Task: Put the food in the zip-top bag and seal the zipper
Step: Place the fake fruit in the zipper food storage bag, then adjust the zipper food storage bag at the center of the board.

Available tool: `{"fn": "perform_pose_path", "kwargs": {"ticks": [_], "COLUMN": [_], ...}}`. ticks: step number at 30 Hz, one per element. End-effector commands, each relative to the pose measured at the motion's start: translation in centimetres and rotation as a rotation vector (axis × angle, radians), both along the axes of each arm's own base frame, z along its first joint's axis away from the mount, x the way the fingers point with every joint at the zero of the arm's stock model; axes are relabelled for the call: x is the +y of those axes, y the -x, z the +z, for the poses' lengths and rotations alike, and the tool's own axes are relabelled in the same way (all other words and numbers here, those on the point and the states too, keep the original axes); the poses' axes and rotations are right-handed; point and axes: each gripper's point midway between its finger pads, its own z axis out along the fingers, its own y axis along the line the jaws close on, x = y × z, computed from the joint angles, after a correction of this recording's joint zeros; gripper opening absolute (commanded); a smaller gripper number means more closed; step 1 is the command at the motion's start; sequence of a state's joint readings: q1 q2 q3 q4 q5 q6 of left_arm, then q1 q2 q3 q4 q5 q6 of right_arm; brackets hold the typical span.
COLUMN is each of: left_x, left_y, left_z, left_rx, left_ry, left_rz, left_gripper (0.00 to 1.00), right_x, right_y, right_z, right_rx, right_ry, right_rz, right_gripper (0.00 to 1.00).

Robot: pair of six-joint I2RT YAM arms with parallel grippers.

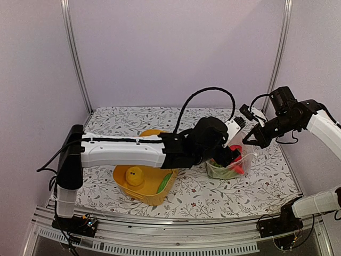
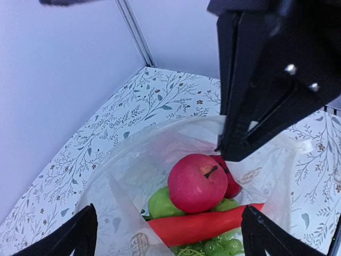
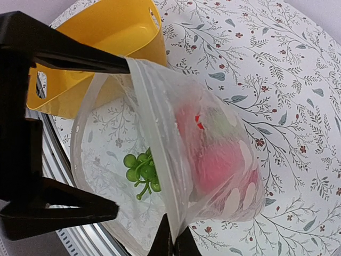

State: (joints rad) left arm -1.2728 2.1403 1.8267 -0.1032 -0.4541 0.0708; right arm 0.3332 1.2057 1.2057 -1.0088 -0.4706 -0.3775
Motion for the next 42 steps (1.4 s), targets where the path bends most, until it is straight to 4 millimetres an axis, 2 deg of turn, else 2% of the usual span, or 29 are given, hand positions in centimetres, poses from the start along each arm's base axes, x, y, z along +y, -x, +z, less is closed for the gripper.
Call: {"fn": "perform_pose_path", "kwargs": {"ticks": [1, 4, 6, 11, 16, 26, 31, 35, 40, 42], "left_x": [-0.1, 0.2, 0.6, 1.2, 1.8, 1.8, 2.2, 2.3, 2.1, 1.9], "left_y": [6.4, 9.2, 10.1, 10.4, 9.9, 9.7, 9.7, 9.0, 7.7, 7.2], "left_z": [8.7, 8.3, 6.2, 0.4, -2.3, -4.2, -6.3, -7.6, -8.7, -8.4], "left_rx": [-0.041, 0.018, 0.062, 0.147, 0.171, 0.162, 0.14, 0.111, 0.07, 0.05], "left_ry": [0.16, 0.125, 0.034, -0.177, -0.24, -0.295, -0.396, -0.458, -0.515, -0.512], "left_rz": [-0.264, -0.408, -0.451, -0.465, -0.413, -0.416, -0.446, -0.437, -0.391, -0.373], "left_gripper": [0.9, 0.8, 0.74, 0.71, 0.71, 0.7, 0.66, 0.6, 0.46, 0.38], "right_x": [0.4, 0.3, 0.2, 0.0, 0.0, 0.0, 0.0, 0.0, -0.1, 0.0], "right_y": [-0.3, -0.3, -0.3, -0.1, 0.3, 0.7, 0.8, 0.9, 0.9, 0.9], "right_z": [1.0, 1.0, 1.0, 1.1, 0.6, 0.5, 0.3, 0.3, 0.3, 0.1], "right_rx": [-0.008, -0.012, -0.018, -0.029, -0.019, -0.026, -0.025, -0.025, -0.024, -0.019], "right_ry": [-0.027, -0.024, -0.019, -0.015, -0.014, -0.022, -0.019, -0.021, -0.019, -0.017], "right_rz": [0.002, 0.004, 0.001, 0.001, 0.011, 0.02, 0.021, 0.022, 0.021, 0.022], "right_gripper": [0.0, 0.0, 0.0, 0.0, 0.0, 0.0, 0.0, 0.0, 0.0, 0.0]}}
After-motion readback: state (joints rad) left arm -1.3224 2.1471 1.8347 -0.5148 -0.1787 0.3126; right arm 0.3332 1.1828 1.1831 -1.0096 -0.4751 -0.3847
